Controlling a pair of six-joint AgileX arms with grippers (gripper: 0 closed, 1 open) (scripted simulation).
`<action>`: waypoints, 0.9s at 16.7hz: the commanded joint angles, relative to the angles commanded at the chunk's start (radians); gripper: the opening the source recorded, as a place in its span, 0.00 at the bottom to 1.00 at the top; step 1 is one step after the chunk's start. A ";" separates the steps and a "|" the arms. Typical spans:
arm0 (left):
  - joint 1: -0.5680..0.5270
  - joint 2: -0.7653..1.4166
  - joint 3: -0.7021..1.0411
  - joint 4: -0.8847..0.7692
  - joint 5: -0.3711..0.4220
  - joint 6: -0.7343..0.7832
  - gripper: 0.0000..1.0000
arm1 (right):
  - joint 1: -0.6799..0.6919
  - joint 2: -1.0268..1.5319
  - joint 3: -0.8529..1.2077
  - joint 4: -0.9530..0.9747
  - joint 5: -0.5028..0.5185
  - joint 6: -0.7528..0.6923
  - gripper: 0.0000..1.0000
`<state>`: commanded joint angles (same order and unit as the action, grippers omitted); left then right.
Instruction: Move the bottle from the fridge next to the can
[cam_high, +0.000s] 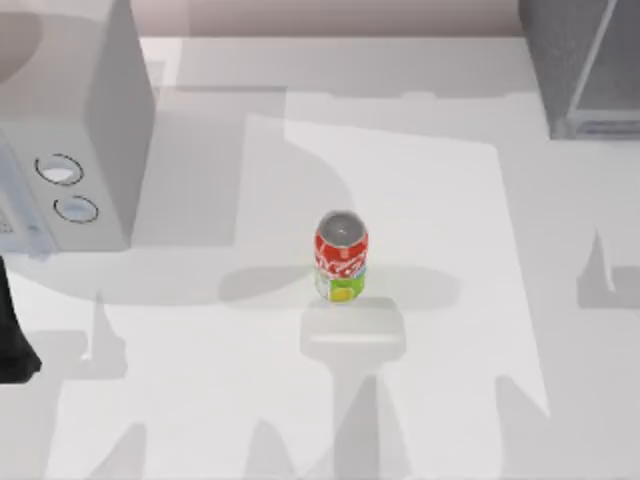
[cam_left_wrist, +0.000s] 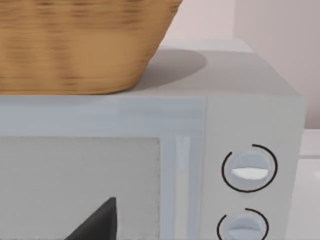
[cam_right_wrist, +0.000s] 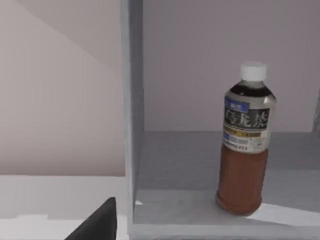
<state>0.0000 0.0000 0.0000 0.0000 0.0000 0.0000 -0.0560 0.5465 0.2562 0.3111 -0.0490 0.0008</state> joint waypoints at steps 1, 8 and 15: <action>0.000 0.000 0.000 0.000 0.000 0.000 1.00 | -0.009 0.097 0.046 0.055 -0.008 0.001 1.00; 0.000 0.000 0.000 0.000 0.000 0.000 1.00 | -0.078 0.826 0.382 0.457 -0.067 0.009 1.00; 0.000 0.000 0.000 0.000 0.000 0.000 1.00 | -0.131 1.394 0.626 0.751 -0.109 0.014 1.00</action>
<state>0.0000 0.0000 0.0000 0.0000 0.0000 0.0000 -0.1873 1.9408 0.8818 1.0616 -0.1576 0.0150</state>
